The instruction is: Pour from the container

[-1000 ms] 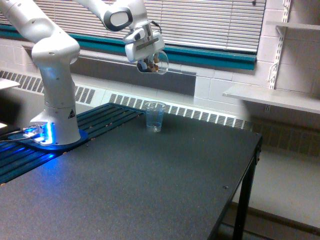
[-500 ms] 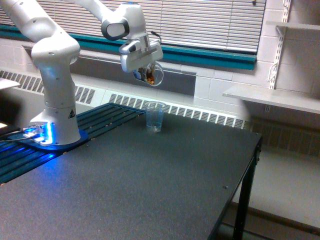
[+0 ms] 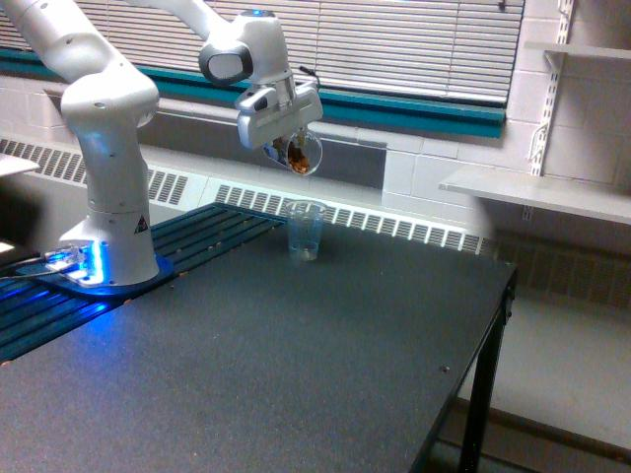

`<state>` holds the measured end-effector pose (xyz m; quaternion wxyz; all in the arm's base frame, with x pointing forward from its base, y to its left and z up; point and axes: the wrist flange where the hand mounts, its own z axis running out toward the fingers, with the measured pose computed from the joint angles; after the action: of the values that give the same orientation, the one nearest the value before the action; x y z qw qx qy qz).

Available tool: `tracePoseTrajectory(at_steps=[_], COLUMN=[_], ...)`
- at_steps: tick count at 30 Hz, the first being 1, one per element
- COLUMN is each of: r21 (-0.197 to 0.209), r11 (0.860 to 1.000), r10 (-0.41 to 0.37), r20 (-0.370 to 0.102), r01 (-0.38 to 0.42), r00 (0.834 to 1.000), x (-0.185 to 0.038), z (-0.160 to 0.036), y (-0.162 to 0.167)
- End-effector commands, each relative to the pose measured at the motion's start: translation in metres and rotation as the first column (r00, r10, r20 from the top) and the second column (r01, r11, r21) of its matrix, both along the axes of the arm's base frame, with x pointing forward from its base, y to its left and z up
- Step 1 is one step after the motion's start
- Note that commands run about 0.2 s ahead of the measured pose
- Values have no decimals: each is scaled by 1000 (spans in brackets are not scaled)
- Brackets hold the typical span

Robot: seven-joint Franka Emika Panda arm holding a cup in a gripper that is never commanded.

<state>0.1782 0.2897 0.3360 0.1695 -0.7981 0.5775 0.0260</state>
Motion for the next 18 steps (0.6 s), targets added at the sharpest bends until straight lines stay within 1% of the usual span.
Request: tracePoseTrajectory(at_steps=[1,10,18], r21=[5,54,103], r11=[998,994,987], r10=[64,100,129], r20=[-1,-38,-60], r01=[-64,-98,-122], r00=[998,994,990], x=[5,5,4], z=[-7,-15,-20], y=[-7,-5,1])
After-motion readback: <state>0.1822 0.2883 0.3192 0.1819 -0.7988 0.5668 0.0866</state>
